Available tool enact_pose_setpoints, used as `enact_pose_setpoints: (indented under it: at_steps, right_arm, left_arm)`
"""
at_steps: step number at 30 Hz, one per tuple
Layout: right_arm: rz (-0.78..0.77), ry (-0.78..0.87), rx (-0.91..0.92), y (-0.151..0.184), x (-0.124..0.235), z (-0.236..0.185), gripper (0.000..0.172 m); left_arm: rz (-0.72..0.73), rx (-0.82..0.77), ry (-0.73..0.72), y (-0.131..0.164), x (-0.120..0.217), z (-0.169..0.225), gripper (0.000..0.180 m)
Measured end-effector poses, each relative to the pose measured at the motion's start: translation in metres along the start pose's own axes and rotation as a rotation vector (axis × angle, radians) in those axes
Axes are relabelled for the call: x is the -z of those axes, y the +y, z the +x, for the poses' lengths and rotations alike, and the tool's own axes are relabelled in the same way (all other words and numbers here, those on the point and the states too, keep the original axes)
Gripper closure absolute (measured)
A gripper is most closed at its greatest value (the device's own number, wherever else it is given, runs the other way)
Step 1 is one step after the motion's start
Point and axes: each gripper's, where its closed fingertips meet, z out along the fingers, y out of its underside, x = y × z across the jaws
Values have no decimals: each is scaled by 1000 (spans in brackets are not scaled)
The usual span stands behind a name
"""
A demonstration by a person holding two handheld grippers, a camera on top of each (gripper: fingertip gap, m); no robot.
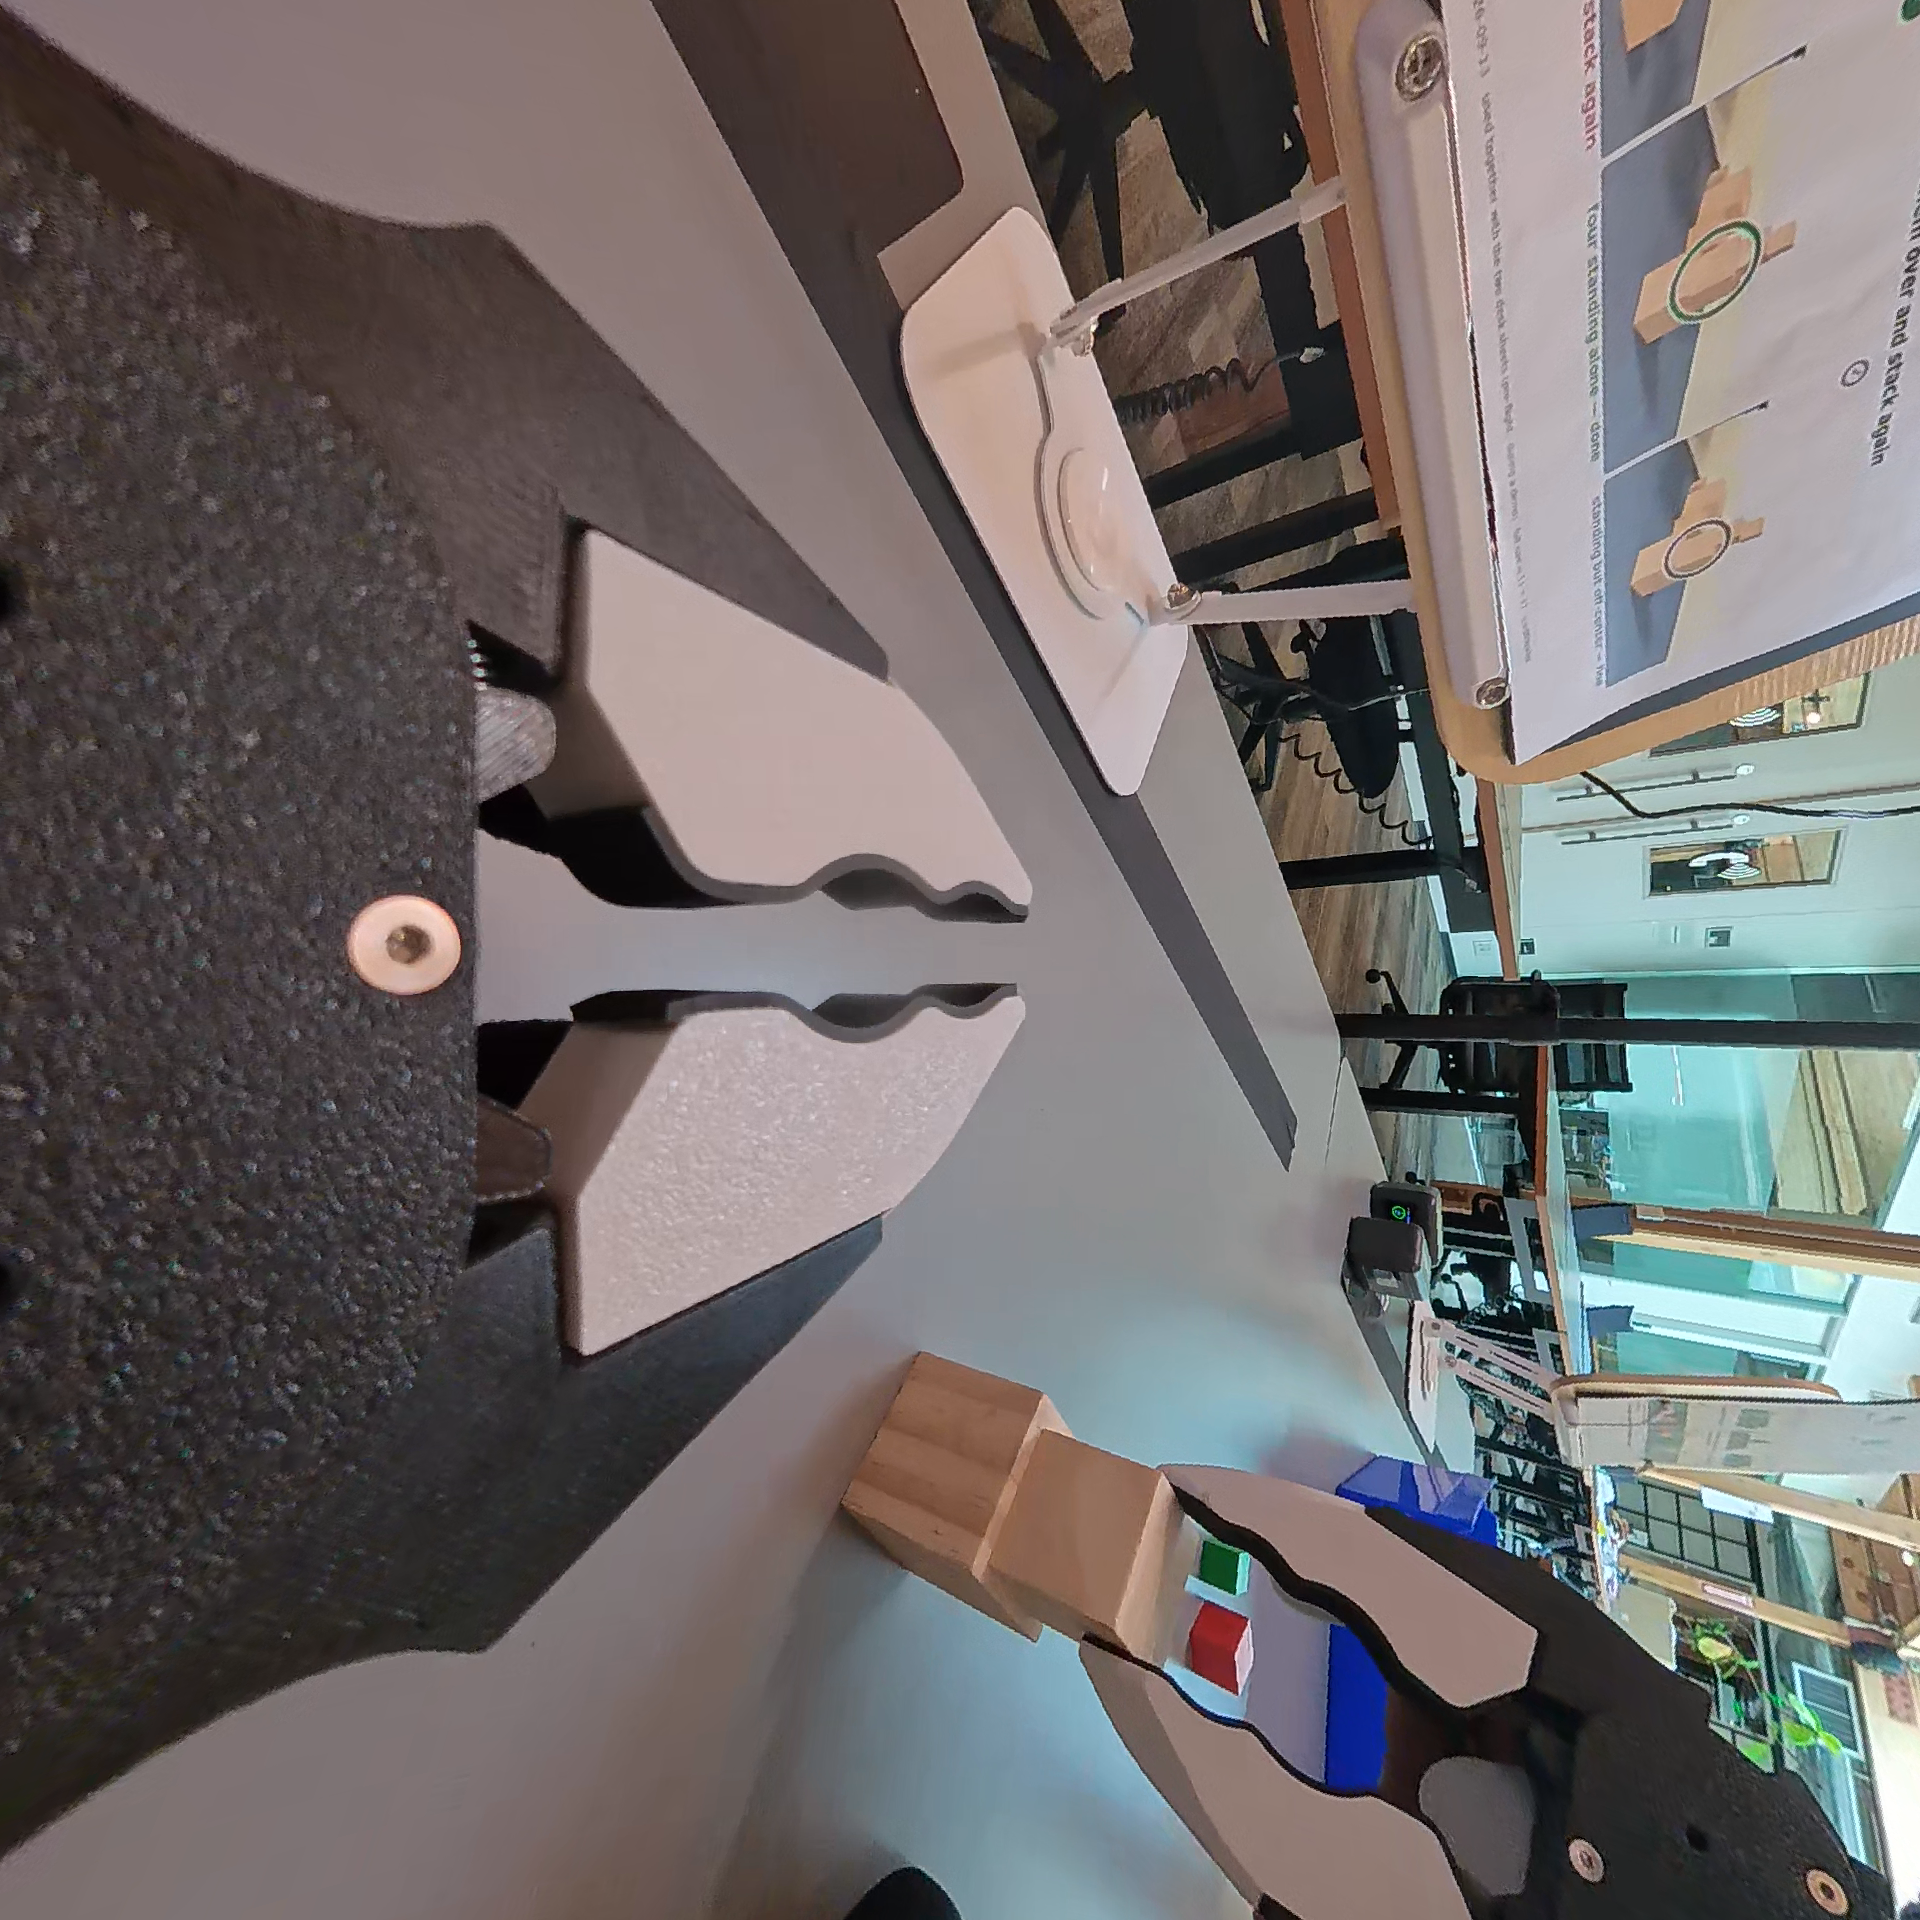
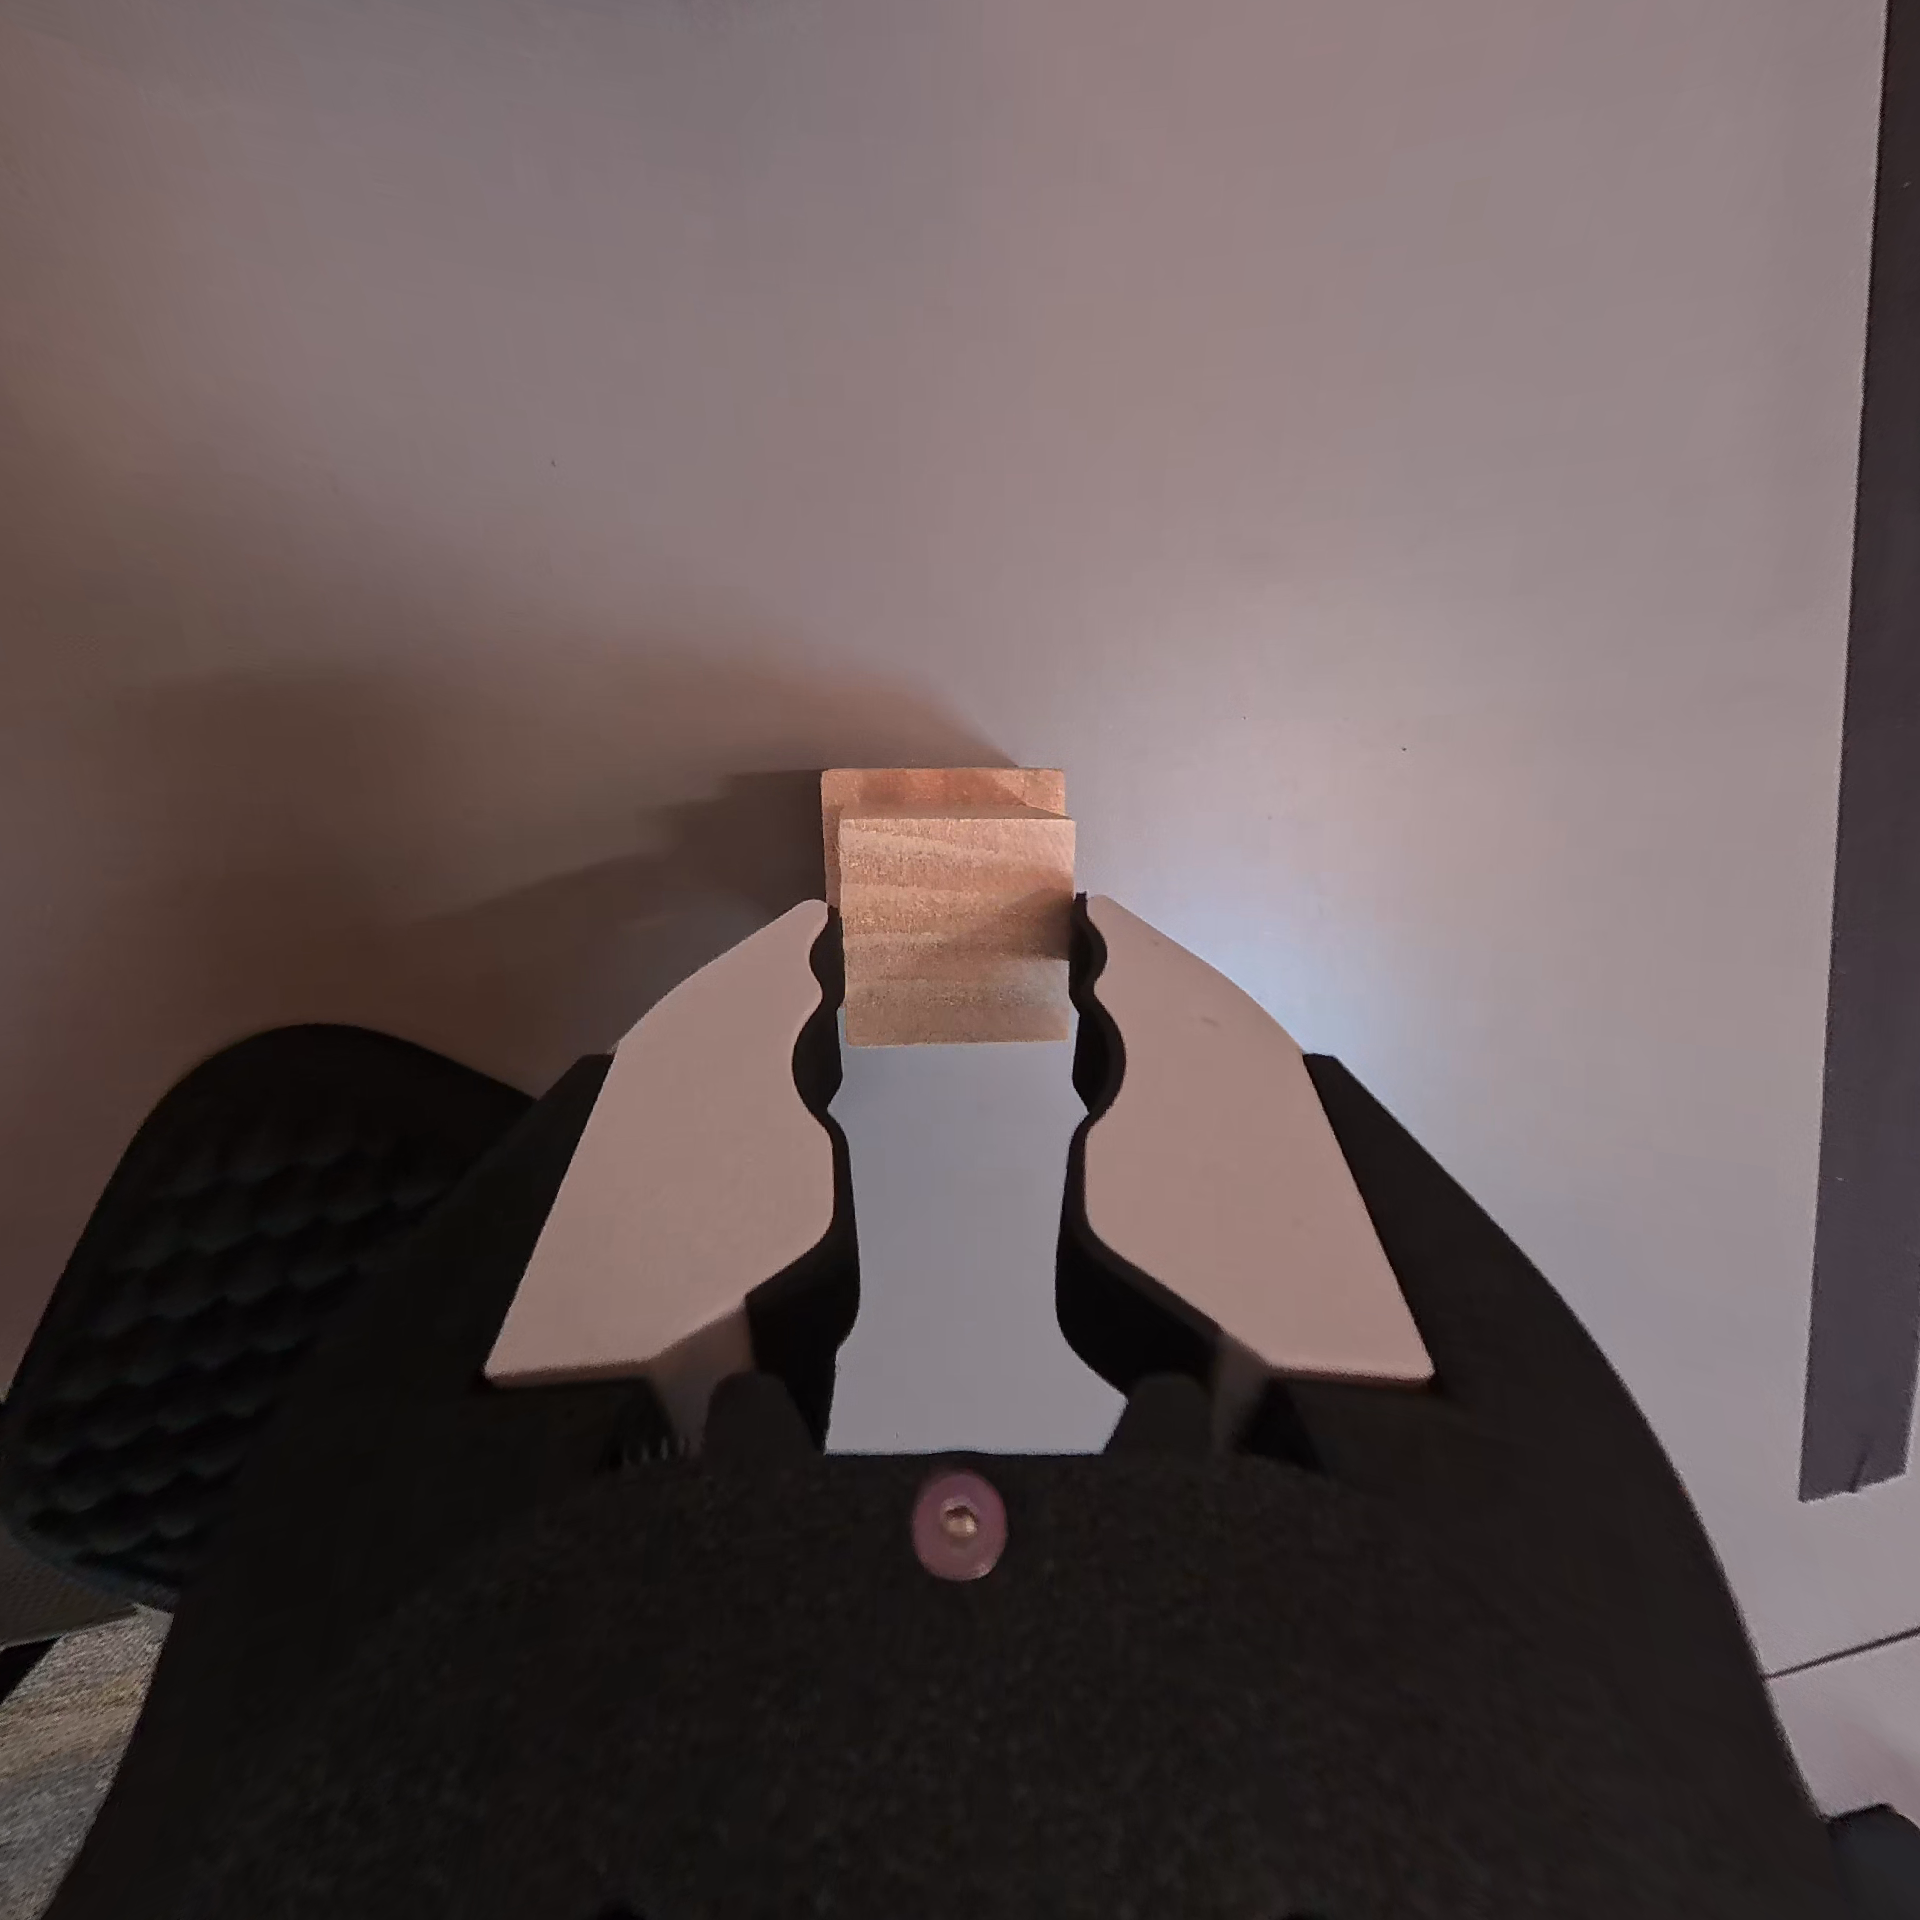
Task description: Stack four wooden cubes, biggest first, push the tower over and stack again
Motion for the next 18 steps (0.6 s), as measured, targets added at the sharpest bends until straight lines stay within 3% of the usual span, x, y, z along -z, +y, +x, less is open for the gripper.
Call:
enact_pose_setpoints:
  at_steps: [18]
  right_arm:
    - [23, -9, 16, -4, -1, 0, 130]
  left_arm:
    - [-13, 4, 9, 2, -1, 1, 169]
